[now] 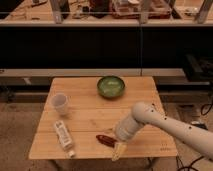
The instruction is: Place the pepper in the ceramic bowl
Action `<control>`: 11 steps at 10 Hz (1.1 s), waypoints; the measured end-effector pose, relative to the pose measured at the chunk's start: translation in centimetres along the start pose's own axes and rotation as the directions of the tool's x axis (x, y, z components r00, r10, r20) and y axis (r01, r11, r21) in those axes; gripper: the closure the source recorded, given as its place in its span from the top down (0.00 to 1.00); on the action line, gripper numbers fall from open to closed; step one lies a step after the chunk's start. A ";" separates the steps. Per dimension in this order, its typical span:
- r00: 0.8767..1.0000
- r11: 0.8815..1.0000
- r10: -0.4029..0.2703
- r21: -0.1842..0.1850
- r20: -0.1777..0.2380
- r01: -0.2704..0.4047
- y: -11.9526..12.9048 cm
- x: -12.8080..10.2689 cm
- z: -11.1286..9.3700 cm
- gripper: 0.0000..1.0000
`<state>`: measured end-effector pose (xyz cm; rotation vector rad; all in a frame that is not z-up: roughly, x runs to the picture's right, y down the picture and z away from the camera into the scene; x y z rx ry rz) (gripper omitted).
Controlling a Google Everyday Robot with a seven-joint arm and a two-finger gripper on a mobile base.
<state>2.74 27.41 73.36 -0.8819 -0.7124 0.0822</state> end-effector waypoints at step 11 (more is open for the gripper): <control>0.991 0.997 0.070 0.036 0.110 -0.074 -3.1 2.7 1.3 0.80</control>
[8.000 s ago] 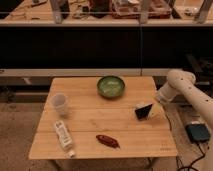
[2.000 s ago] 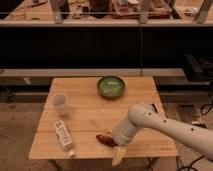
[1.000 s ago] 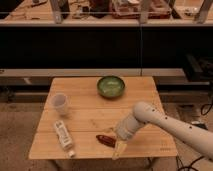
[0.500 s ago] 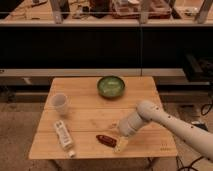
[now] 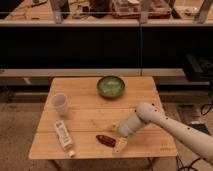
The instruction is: Place the pepper in the ceramic bowl
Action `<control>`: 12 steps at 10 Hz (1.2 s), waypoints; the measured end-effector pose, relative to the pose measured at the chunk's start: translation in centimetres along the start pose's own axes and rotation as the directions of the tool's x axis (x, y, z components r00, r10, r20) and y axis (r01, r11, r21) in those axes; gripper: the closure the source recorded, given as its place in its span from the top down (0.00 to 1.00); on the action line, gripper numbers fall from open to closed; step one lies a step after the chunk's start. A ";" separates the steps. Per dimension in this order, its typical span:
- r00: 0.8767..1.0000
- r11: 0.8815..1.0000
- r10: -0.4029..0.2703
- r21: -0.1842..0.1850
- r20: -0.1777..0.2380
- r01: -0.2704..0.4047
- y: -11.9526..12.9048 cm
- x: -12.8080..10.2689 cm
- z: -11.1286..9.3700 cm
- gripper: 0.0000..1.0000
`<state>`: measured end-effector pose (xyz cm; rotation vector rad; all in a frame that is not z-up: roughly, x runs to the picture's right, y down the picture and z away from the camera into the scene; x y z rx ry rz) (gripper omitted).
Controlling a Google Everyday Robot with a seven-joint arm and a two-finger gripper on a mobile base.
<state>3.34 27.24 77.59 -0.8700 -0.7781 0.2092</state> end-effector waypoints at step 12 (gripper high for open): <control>0.999 0.995 -0.040 0.094 0.002 0.040 0.5 0.4 1.9 0.35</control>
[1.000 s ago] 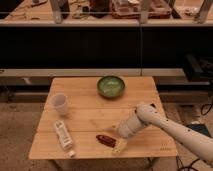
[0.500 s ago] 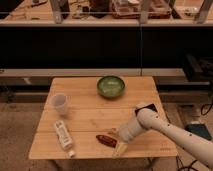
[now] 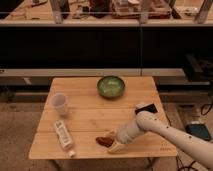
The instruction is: Place the pepper in the ceramic bowl
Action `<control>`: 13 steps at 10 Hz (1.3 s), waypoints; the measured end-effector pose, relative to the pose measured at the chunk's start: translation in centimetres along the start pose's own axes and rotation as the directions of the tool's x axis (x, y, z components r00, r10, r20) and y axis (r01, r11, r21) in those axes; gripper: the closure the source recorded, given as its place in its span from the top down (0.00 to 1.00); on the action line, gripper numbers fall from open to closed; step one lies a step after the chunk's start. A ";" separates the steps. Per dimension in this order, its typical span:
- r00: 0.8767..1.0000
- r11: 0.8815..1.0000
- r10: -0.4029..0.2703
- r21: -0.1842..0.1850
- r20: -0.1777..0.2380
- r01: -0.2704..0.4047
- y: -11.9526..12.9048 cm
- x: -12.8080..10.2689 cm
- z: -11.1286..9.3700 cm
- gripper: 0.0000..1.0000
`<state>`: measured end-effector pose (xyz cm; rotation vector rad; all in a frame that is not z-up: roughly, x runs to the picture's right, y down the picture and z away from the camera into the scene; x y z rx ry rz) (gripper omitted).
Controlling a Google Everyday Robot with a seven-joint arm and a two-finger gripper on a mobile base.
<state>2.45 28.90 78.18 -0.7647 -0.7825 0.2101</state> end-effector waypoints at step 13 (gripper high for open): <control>0.989 0.991 -0.092 0.109 0.116 0.080 -6.7 -5.1 -5.6 0.13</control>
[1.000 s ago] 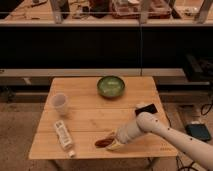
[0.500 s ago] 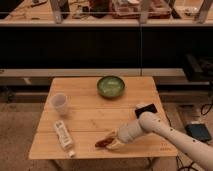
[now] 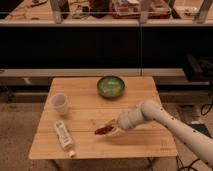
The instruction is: Place the pepper in the ceramic bowl
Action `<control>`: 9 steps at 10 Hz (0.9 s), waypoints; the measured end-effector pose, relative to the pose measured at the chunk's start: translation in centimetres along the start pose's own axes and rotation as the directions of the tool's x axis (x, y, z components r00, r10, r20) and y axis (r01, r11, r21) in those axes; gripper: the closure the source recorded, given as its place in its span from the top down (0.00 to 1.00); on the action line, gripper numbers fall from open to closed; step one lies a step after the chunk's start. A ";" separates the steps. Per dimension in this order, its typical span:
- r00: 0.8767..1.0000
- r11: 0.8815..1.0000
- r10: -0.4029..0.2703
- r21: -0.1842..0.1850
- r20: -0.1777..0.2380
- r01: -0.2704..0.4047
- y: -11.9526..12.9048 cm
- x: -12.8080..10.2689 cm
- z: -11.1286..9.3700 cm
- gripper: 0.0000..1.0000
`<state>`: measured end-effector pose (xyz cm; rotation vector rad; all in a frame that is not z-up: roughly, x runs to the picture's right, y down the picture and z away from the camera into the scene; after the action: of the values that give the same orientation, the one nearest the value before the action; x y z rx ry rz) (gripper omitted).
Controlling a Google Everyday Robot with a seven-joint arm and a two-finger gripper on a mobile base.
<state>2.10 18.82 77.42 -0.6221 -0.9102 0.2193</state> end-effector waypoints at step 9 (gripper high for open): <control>0.997 0.973 0.072 0.219 -0.026 -0.065 -18.9 0.4 -3.3 0.13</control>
<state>3.44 2.45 87.26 -0.4520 -0.8197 0.3653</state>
